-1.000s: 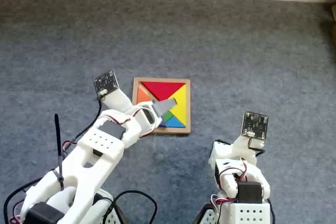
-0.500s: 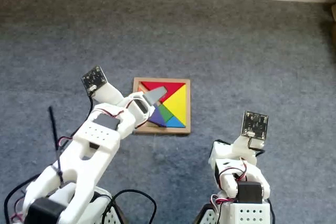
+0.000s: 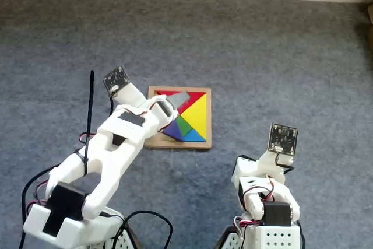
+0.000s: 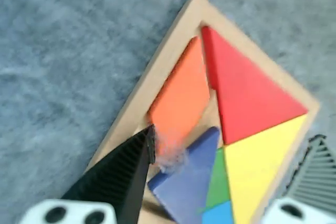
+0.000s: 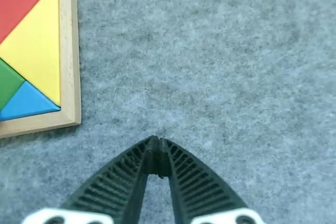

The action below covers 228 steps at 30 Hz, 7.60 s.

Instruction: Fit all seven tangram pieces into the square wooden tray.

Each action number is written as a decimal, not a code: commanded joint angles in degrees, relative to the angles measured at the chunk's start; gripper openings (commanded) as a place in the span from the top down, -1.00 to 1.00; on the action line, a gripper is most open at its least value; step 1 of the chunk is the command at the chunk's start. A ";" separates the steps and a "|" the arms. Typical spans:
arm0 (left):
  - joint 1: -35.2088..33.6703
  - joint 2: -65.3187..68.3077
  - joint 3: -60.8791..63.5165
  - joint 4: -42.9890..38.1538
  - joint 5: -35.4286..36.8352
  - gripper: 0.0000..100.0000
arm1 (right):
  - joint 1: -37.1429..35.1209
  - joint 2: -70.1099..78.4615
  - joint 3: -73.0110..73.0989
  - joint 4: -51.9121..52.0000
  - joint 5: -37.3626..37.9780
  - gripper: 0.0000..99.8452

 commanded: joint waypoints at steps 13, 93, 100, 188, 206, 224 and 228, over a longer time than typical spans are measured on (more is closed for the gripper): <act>-0.66 -4.62 -1.98 -6.15 0.44 0.17 | 0.57 0.04 5.67 -1.19 0.44 0.98; 4.79 1.54 -9.63 14.68 0.44 0.17 | 0.57 0.04 5.67 -1.19 0.44 0.98; 10.68 -11.56 -5.23 16.79 0.70 0.17 | 0.57 0.04 5.67 -1.19 0.44 0.98; -19.56 -95.69 47.16 39.82 -54.95 0.99 | -2.42 0.13 5.67 2.07 0.44 0.98; -19.56 -95.69 47.16 50.37 -58.55 0.98 | -2.33 0.04 5.67 5.14 0.35 0.98; -19.56 -95.69 47.16 50.37 -58.55 0.98 | -2.33 0.04 5.67 5.14 0.35 0.98; -19.56 -95.69 47.16 50.37 -58.55 0.98 | -2.33 0.04 5.67 5.14 0.35 0.98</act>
